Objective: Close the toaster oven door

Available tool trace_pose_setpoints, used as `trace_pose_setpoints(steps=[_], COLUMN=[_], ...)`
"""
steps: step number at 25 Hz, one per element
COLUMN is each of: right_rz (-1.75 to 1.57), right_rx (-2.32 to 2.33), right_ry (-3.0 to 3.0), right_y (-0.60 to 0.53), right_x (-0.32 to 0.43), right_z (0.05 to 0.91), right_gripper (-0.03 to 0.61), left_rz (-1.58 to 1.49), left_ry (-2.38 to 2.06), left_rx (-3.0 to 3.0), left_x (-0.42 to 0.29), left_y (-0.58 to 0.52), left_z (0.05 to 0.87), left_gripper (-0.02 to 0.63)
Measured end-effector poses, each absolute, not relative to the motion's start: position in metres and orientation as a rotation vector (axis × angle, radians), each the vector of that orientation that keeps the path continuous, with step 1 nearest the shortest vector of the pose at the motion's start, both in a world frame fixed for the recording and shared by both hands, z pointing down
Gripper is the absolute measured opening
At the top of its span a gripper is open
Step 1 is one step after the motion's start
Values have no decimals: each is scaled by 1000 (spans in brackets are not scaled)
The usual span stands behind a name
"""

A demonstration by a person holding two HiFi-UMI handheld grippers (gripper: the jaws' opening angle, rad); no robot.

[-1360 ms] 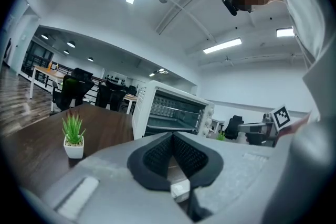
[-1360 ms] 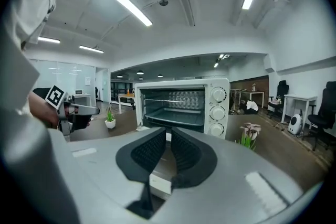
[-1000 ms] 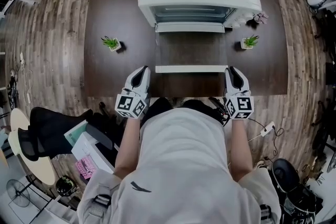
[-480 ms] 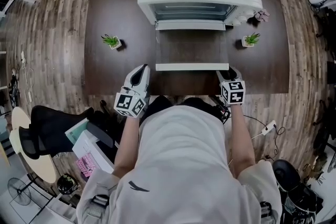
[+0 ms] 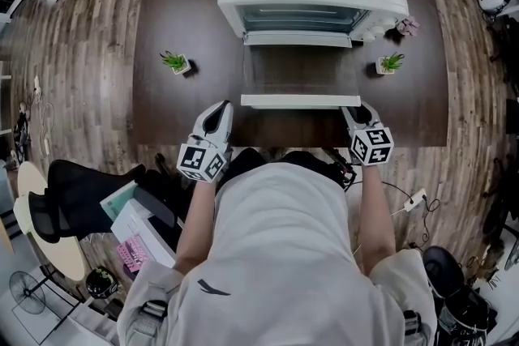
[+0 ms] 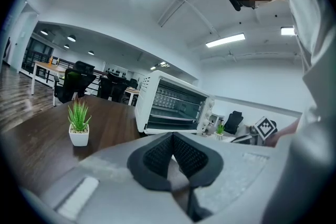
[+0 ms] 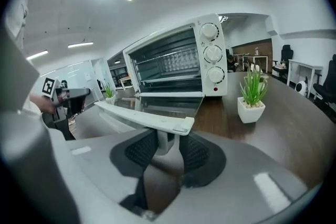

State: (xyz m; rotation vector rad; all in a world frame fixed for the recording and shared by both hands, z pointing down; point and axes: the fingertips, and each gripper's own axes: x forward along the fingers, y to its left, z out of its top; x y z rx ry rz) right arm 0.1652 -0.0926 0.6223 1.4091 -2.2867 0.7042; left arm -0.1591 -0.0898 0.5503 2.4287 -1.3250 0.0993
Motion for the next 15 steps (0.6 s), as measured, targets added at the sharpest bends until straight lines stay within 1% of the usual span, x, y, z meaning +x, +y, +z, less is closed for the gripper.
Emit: trace_pose_setpoints(steps=[3, 11, 15], right_rz=[698, 629, 687], right_rx=[1417, 1503, 1517], right_ry=[-2309, -2331, -2322], right_y=[-98, -125, -139], right_x=[162, 160, 161], right_z=[604, 554, 535], right_gripper=[101, 106, 110], left_rz=[96, 87, 75], left_ry=[-1312, -1267, -1262], left_rx=[2447, 2520, 2545], left_x=[-154, -135, -127], left_y=[-90, -98, -107], left_z=[550, 542, 533], left_gripper=[2, 2, 2])
